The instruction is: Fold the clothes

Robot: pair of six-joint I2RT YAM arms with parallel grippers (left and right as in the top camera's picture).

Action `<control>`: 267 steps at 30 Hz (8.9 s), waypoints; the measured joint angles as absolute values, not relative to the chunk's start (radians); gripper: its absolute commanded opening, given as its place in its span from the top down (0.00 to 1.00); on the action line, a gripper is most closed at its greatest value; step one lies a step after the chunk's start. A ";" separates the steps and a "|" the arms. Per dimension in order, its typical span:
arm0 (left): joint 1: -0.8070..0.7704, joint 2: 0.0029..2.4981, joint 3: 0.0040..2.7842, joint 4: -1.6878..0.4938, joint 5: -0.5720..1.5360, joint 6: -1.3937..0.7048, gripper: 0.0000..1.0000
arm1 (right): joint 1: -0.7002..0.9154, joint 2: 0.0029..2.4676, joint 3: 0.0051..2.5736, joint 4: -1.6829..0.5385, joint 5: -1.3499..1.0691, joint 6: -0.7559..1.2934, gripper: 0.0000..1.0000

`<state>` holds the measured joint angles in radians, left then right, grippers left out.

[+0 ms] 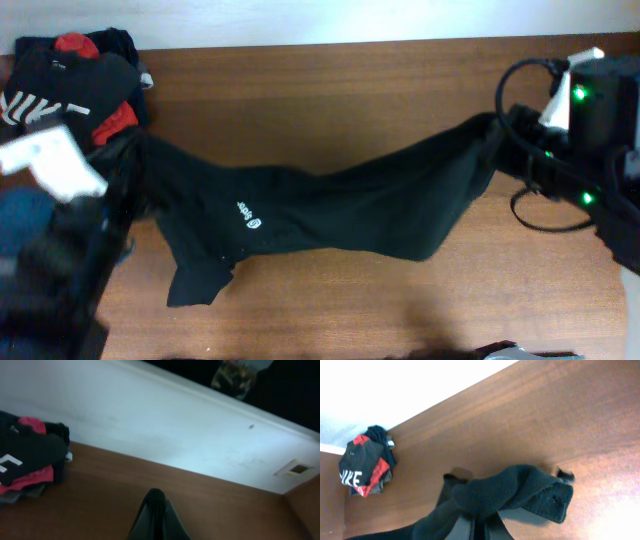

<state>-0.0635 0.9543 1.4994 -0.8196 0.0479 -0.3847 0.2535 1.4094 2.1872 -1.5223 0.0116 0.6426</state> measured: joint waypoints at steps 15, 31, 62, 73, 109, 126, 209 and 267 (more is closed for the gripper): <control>-0.064 1.546 1.614 -0.353 0.039 -0.293 0.99 | 0.109 1.706 2.183 -0.949 -0.149 0.613 0.96; -0.065 1.509 2.090 -1.069 -0.054 -0.156 0.99 | -0.122 1.694 2.241 -1.306 -0.454 0.493 0.96; -0.115 2.045 1.991 -1.439 0.053 -0.225 0.99 | -0.076 1.769 1.744 -1.282 -0.186 0.418 0.91; -0.155 2.212 1.991 -1.376 0.076 -0.225 0.99 | -0.076 1.770 1.411 -0.844 -0.215 0.422 0.96; -0.156 2.401 1.991 -1.293 0.076 -0.225 0.99 | -0.066 2.006 1.300 -0.516 -0.277 0.524 0.96; -0.156 2.402 1.991 -1.343 0.075 -0.225 0.99 | -0.064 2.021 1.311 -0.636 -0.203 0.523 0.96; -0.430 2.048 1.724 -1.357 -0.267 -0.409 0.05 | 0.020 1.868 1.320 -0.903 -0.670 0.415 0.33; -0.006 2.048 1.724 -1.364 -0.123 -0.443 0.01 | 0.643 1.994 1.318 -0.548 -0.327 0.818 0.39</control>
<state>-0.0059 2.0480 1.7245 -1.3640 -0.1226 -0.4431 0.6426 1.9938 1.3182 -0.5484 -0.3275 0.8185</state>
